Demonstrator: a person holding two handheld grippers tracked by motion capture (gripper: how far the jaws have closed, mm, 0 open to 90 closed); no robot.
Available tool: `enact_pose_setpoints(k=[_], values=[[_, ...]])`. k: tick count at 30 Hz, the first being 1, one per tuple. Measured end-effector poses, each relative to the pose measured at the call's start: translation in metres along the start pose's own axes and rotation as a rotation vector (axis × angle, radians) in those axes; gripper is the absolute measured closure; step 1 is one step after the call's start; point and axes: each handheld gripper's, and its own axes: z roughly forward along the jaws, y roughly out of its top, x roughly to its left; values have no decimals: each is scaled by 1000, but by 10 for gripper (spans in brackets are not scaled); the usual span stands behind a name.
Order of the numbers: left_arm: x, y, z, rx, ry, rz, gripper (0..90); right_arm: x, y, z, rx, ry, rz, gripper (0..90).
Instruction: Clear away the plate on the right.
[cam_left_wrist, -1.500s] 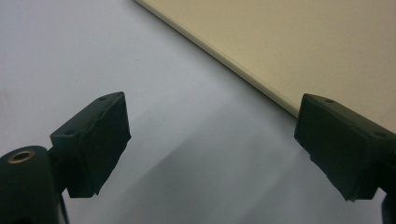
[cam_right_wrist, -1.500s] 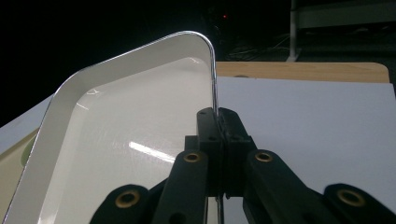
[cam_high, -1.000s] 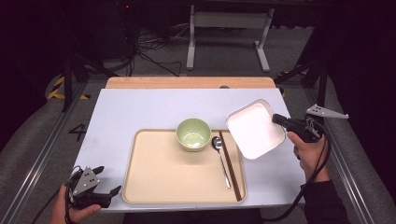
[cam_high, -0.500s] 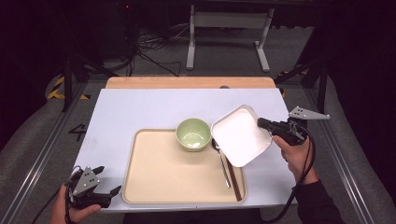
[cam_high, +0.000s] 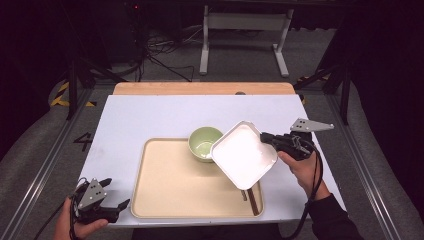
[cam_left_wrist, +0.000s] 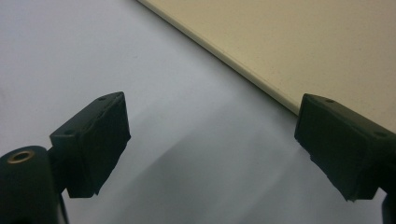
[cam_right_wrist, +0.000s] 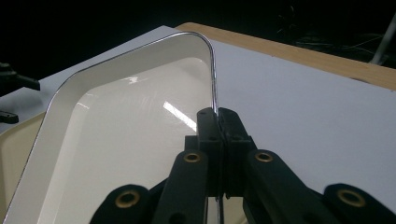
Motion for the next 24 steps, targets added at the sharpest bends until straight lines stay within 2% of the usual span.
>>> enact_pose_setpoints(k=[12, 24], values=[[0, 0, 1, 2, -1, -10, 111, 25, -1, 31, 68, 67, -81, 893], [0, 0, 1, 3, -5, -11, 111, 52, -6, 61, 141, 112, -174, 893]])
